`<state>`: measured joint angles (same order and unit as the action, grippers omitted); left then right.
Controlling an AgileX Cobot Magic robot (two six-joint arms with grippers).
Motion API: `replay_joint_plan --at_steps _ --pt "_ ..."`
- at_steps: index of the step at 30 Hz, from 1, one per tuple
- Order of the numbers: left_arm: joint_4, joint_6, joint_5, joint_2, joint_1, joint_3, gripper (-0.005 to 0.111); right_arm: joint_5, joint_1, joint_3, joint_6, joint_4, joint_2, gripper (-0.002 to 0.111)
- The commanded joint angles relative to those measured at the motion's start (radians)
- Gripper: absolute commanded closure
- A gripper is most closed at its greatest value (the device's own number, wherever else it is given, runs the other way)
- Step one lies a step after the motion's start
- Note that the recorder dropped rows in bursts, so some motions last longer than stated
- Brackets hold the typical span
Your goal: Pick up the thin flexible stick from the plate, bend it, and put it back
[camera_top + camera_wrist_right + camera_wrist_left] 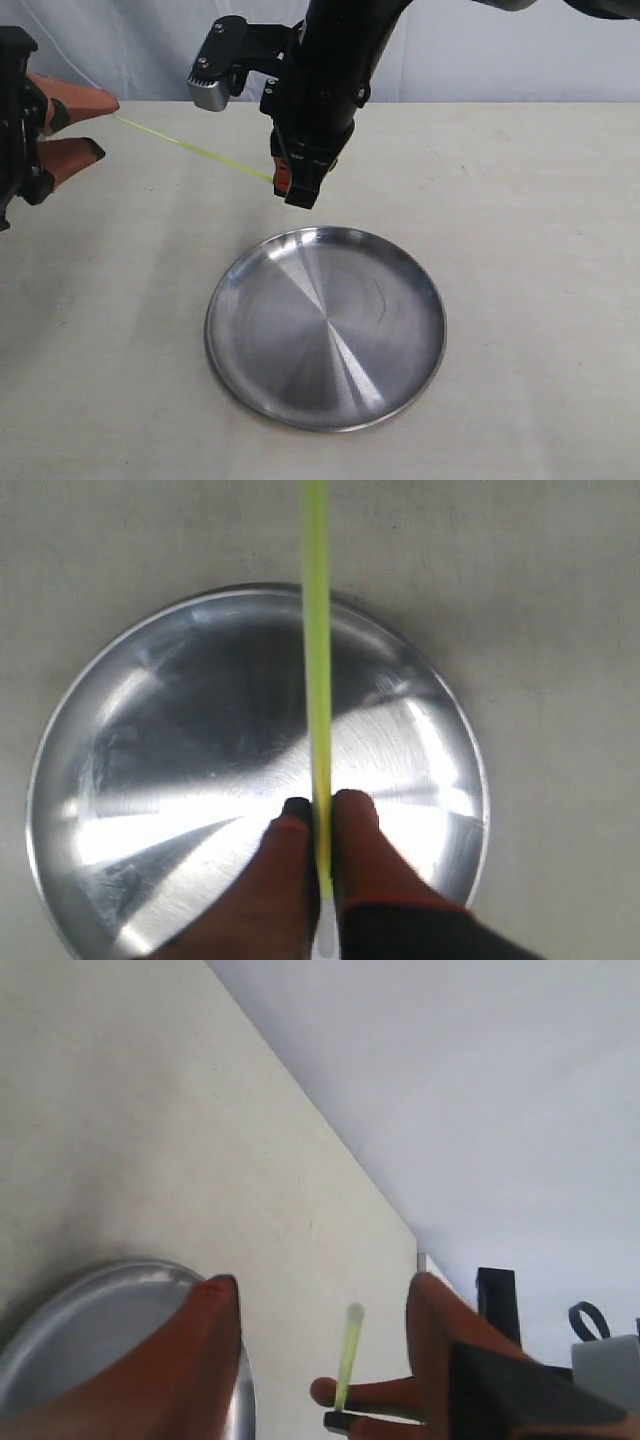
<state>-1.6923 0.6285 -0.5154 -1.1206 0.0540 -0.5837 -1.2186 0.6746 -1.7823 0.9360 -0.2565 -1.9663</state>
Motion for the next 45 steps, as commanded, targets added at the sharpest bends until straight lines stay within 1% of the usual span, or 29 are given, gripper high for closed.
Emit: replay_joint_plan --at_steps 1,7,12,20,21,23,25,27,28,45 --pt "-0.052 0.104 -0.033 -0.005 -0.007 -0.004 0.057 -0.003 -0.006 0.002 -0.007 -0.008 0.007 0.109" --pt "-0.052 0.124 -0.069 -0.055 -0.007 -0.016 0.057 -0.003 -0.004 0.002 -0.007 -0.071 0.004 0.109" --pt "-0.052 0.14 -0.072 -0.097 -0.007 -0.02 0.057 -0.003 0.014 0.002 -0.007 -0.069 0.004 0.109" --pt "-0.052 0.166 -0.084 -0.111 -0.007 -0.075 0.059 -0.003 0.042 0.002 -0.005 -0.084 0.004 0.109" --pt "-0.052 0.166 -0.086 -0.113 -0.007 -0.077 0.061 -0.003 0.044 0.002 -0.005 -0.085 0.004 0.109" --pt "-0.052 0.161 -0.086 -0.115 -0.007 -0.077 0.072 -0.003 0.046 0.002 -0.005 -0.087 0.004 0.109" --pt "-0.052 0.159 -0.088 -0.115 -0.007 -0.077 0.09 -0.003 0.046 0.002 -0.005 -0.087 0.004 0.109" --pt "-0.052 0.159 -0.088 -0.115 -0.007 -0.077 0.104 -0.003 0.046 0.002 -0.005 -0.087 0.004 0.109" --pt "-0.052 0.162 -0.088 -0.115 -0.007 -0.077 0.106 -0.003 0.046 0.002 -0.005 -0.087 0.004 0.109" --pt "-0.052 0.179 -0.099 -0.115 -0.007 -0.077 0.106 0.025 0.046 0.002 -0.039 -0.086 0.004 0.109"
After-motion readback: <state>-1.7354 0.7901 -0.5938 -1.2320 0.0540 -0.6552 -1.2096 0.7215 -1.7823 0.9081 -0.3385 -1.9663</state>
